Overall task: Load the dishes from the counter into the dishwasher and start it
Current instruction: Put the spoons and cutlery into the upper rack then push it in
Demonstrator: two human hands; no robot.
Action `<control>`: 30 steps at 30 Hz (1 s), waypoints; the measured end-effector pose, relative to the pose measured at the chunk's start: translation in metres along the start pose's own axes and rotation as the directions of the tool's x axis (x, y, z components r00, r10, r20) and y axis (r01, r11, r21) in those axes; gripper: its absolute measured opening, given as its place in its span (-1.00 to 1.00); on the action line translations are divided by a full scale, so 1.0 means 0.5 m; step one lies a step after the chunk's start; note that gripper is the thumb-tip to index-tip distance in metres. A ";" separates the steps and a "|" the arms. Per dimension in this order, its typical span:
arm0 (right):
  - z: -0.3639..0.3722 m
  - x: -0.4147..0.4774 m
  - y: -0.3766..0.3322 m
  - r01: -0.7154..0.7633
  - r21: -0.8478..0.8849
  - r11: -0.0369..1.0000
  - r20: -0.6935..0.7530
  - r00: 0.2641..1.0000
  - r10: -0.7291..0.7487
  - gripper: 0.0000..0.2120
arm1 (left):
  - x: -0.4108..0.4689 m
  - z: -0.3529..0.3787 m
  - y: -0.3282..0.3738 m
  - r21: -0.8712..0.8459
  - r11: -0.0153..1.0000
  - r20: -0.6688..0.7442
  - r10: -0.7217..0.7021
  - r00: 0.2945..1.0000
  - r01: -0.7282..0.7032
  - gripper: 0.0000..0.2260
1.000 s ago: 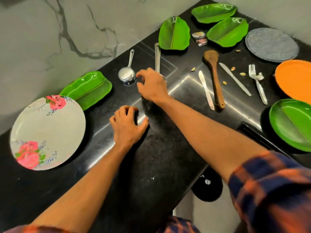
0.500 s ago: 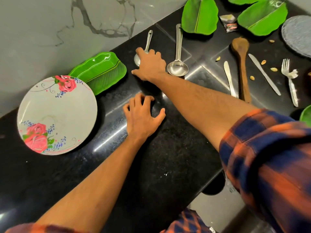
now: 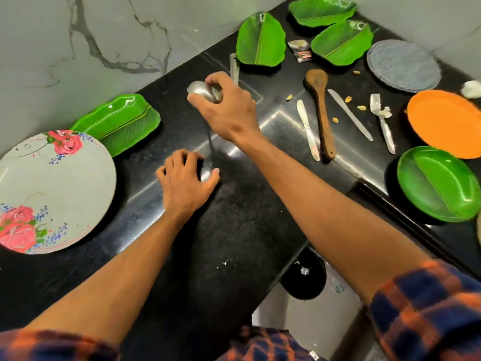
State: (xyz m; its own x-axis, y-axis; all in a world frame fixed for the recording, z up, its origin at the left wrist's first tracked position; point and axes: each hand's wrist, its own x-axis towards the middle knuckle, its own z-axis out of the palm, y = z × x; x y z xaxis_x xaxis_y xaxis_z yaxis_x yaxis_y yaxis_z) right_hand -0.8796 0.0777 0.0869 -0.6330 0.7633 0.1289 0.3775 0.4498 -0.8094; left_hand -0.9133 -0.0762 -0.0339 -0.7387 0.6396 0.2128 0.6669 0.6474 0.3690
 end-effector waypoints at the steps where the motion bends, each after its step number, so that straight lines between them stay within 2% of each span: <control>1: -0.028 -0.013 0.003 -0.018 0.048 0.999 -0.020 1.000 0.019 -0.67 | 0.000 -0.001 -0.001 -0.005 1.000 -0.006 -0.002 1.000 0.002 -0.64; 6: -0.174 -0.106 0.042 -0.122 0.317 0.941 -0.078 0.985 0.154 -0.75 | -0.005 -0.006 0.004 -0.005 1.000 0.002 0.011 1.000 -0.011 -0.67; 9: -0.269 -0.188 0.074 -0.148 0.461 0.875 -0.094 0.972 0.213 -0.77 | -0.018 -0.019 0.022 0.008 0.995 -0.045 0.095 0.994 -0.095 -0.70; 11: -0.331 -0.249 0.095 -0.151 0.521 0.840 -0.117 0.962 0.246 -0.70 | -0.030 -0.028 0.050 -0.082 0.988 -0.066 0.127 0.990 -0.132 -0.72; 15: -0.450 -0.401 0.150 -0.128 0.584 0.801 -0.204 0.933 0.298 -0.75 | -0.097 -0.033 0.175 -0.387 0.905 -0.099 0.148 0.984 -0.175 -0.85; 18: -0.532 -0.530 0.190 -0.128 0.592 0.796 -0.282 0.892 0.353 -0.67 | -0.197 -0.023 0.295 -0.544 0.820 -0.050 0.180 0.982 -0.178 -0.89; 21: -0.610 -0.678 0.243 -0.126 0.580 0.805 -0.368 0.841 0.397 -0.68 | -0.326 0.001 0.406 -0.614 0.760 0.013 0.279 0.960 -0.213 -0.91; 23: -0.660 -0.793 0.286 -0.140 0.550 0.824 -0.428 0.800 0.421 -0.81 | -0.426 0.028 0.475 -0.646 0.725 0.087 0.381 0.920 -0.239 -0.89; 25: -0.705 -0.915 0.333 -0.186 0.521 0.833 -0.466 0.756 0.460 -0.89 | -0.531 0.056 0.538 -0.672 0.692 0.176 0.493 0.852 -0.262 -0.87; 26: -0.717 -0.967 0.355 -0.210 0.516 0.830 -0.482 0.730 0.485 -0.87 | -0.576 0.069 0.559 -0.679 0.678 0.209 0.544 0.813 -0.280 -0.87; 30: -0.771 -1.206 0.432 -0.333 0.508 0.795 -0.584 0.546 0.601 -0.61 | -0.778 0.111 0.661 -0.716 0.628 0.367 0.711 0.600 -0.306 -0.86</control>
State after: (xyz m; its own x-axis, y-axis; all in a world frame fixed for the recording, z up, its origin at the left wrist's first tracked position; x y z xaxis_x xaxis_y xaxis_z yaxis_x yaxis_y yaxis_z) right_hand -0.1557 -0.1068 0.0551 0.2760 0.9577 -0.0819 0.1677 -0.1319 -0.9770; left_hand -0.4003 -0.0879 -0.0450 0.0669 0.9961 0.0576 0.5743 -0.0856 0.8141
